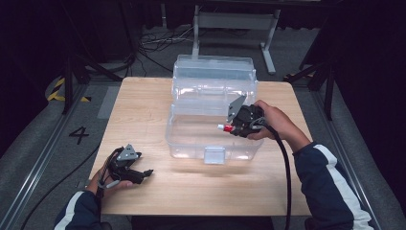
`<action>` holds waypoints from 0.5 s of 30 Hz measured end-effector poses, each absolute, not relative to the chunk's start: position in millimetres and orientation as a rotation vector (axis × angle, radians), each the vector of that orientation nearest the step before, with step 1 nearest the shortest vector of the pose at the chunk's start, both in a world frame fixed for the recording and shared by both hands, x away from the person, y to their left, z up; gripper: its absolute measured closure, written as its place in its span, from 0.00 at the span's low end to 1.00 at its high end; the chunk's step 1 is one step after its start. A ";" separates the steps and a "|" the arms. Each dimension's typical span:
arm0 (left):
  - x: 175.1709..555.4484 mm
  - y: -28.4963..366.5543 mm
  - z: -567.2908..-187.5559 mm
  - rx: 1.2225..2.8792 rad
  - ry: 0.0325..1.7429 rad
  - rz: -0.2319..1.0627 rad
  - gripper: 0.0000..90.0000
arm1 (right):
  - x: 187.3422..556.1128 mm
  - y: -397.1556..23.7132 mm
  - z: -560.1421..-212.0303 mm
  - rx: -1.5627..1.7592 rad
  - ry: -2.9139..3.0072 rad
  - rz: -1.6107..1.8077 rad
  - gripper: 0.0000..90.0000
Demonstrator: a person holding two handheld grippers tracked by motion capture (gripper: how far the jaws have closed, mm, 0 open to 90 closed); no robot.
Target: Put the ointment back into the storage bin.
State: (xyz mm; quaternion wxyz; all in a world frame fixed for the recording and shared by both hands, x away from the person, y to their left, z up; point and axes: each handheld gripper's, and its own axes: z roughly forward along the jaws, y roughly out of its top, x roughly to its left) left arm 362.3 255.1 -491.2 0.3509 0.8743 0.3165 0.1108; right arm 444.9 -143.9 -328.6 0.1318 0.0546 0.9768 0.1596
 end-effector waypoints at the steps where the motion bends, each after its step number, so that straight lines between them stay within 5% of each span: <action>1: 362.3 255.1 -491.2 2.264 0.819 0.287 0.18 | 444.9 -143.9 -328.6 0.158 2.835 0.463 0.79; 15: 362.3 255.1 -491.2 2.264 0.819 0.287 0.18 | 462.4 -133.0 -357.1 0.171 2.915 0.417 0.79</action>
